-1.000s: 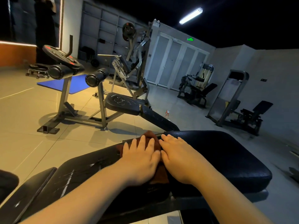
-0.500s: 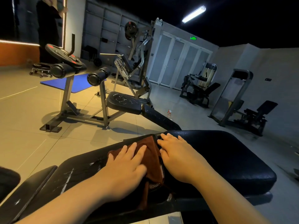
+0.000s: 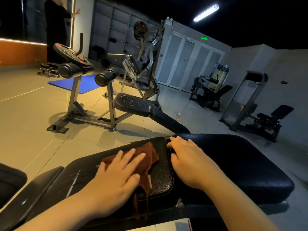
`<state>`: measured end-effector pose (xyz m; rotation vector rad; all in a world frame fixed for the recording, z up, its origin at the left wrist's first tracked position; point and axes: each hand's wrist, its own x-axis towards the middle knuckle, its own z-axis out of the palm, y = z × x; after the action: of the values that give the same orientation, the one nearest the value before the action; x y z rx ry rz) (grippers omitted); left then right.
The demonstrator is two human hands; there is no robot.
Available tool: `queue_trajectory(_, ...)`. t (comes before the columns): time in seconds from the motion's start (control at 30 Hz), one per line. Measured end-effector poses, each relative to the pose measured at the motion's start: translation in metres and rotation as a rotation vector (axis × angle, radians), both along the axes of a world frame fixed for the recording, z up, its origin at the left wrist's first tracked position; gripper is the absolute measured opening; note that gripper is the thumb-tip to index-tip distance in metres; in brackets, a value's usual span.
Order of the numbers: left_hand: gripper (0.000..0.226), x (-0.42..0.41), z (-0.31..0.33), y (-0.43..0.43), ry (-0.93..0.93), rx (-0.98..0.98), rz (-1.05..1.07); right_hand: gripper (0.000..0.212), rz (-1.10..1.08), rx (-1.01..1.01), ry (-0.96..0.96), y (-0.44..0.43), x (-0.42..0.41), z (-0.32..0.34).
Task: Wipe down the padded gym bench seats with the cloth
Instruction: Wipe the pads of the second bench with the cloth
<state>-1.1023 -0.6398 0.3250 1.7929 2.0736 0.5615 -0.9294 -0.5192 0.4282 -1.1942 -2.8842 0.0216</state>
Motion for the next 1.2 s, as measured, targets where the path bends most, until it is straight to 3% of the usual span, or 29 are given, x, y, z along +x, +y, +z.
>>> queue_trajectory(0.1,0.055,0.0,0.015,0.037,0.034,-0.079,0.081,0.048,0.007,0.021,-0.04,0.002,-0.002,-0.001)
queue_trajectory(0.23,0.051,0.021,0.032,0.076,-0.049,0.019,0.042,0.048,0.02,0.02,-0.042,-0.002,-0.002,0.001)
queue_trajectory(0.37,0.046,0.021,0.014,0.039,-0.043,0.117,-0.082,0.046,0.0,-0.008,0.005,-0.005,0.0,0.001)
queue_trajectory(0.5,0.06,0.009,0.002,0.003,-0.139,0.123,-0.076,0.045,-0.02,-0.046,0.034,-0.005,-0.003,0.002)
queue_trajectory(0.6,0.066,0.004,0.011,0.041,0.062,-0.039,0.03,0.044,-0.036,-0.053,0.051,-0.008,-0.002,0.004)
queue_trajectory(0.7,0.071,0.011,0.027,0.091,0.056,-0.058,0.078,0.032,-0.066,-0.097,0.114,-0.013,-0.001,0.007)
queue_trajectory(0.83,0.056,0.029,0.03,0.087,0.018,0.076,0.006,0.015,-0.115,-0.168,0.245,-0.012,0.002,0.004)
queue_trajectory(1.0,0.058,0.025,0.01,0.022,-0.043,0.128,-0.025,0.02,-0.121,-0.195,0.266,-0.012,0.002,0.003)
queue_trajectory(1.13,0.062,0.007,0.026,0.077,0.051,-0.053,0.07,0.029,-0.158,-0.184,0.268,-0.01,0.001,0.001)
queue_trajectory(1.2,0.058,0.008,0.037,0.112,0.033,-0.045,0.09,0.033,-0.163,-0.172,0.289,-0.012,0.001,0.002)
